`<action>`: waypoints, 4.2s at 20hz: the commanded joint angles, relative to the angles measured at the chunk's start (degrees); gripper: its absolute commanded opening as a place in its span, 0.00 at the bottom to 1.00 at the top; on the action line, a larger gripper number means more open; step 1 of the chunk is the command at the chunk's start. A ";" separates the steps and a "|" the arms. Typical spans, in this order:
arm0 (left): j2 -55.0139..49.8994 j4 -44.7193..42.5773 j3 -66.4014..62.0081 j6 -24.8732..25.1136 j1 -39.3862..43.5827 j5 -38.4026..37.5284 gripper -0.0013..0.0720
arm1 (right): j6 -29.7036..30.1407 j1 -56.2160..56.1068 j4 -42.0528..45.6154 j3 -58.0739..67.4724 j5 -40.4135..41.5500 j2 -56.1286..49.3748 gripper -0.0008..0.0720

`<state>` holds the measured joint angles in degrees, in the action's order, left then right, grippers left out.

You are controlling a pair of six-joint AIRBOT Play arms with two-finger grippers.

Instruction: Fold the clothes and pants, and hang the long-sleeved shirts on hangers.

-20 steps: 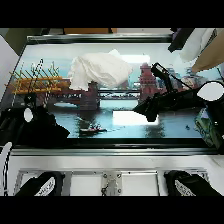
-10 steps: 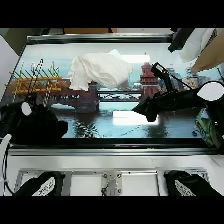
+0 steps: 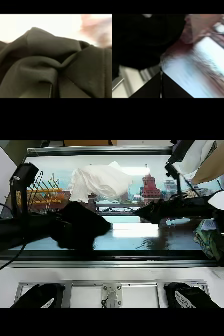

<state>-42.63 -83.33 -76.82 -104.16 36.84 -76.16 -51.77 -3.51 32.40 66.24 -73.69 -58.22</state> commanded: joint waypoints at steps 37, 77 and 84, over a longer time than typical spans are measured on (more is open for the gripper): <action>-67.91 -0.37 -31.74 -5.40 5.11 4.15 0.96 | -21.16 6.27 31.93 -5.33 7.91 -3.48 0.05; -14.88 -6.60 -34.80 4.92 -12.52 8.76 0.04 | -11.56 8.92 10.71 31.82 3.82 -0.11 0.04; -20.85 -6.71 -34.86 6.93 -11.41 6.86 0.04 | -17.07 8.66 22.80 29.57 5.70 4.66 0.04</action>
<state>-60.27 -89.52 -111.18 -98.37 25.80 -68.38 -66.83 4.84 48.40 96.99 -68.62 -55.02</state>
